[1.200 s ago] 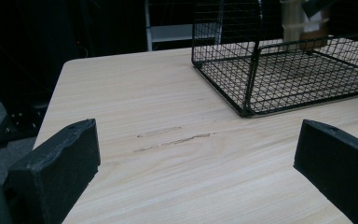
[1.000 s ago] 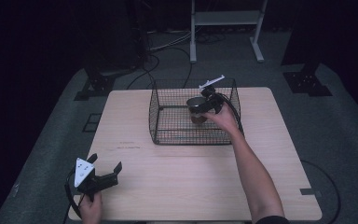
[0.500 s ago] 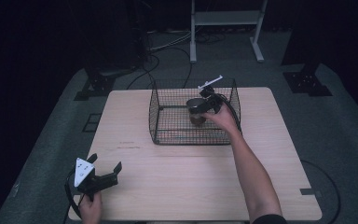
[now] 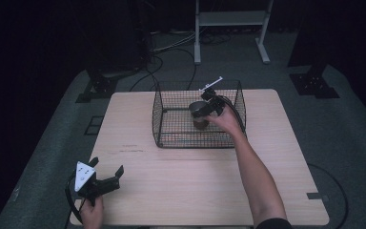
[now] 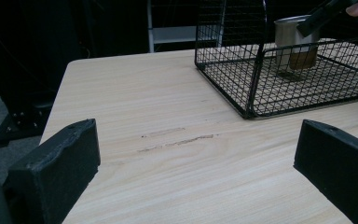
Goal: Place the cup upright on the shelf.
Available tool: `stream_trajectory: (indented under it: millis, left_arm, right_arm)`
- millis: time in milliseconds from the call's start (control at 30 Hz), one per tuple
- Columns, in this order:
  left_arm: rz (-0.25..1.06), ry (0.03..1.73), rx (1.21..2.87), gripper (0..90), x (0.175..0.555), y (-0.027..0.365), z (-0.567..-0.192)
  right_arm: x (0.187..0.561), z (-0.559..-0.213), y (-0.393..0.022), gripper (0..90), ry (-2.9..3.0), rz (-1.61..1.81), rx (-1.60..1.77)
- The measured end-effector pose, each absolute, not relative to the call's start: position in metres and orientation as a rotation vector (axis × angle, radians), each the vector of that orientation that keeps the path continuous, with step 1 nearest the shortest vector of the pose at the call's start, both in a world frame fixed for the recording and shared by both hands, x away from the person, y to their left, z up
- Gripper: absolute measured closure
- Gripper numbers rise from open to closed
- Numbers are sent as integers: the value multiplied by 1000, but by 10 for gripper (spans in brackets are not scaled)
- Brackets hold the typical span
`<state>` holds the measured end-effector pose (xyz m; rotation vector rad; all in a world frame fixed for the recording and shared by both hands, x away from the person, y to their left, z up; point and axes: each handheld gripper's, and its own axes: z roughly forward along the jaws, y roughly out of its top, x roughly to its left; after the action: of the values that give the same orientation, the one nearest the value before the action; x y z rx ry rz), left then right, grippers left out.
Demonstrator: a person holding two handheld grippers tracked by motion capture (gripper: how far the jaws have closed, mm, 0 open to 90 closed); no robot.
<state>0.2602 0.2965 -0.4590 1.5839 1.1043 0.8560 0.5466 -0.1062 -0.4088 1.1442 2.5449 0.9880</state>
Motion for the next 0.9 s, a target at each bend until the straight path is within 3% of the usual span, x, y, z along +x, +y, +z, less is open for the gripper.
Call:
stream_trajectory:
  millis: [900]
  left_arm:
    - [860, 1099, 1586, 0, 261, 295, -458]
  right_arm:
    - [543, -396, -120, 131, 2494, 1038, 1180]
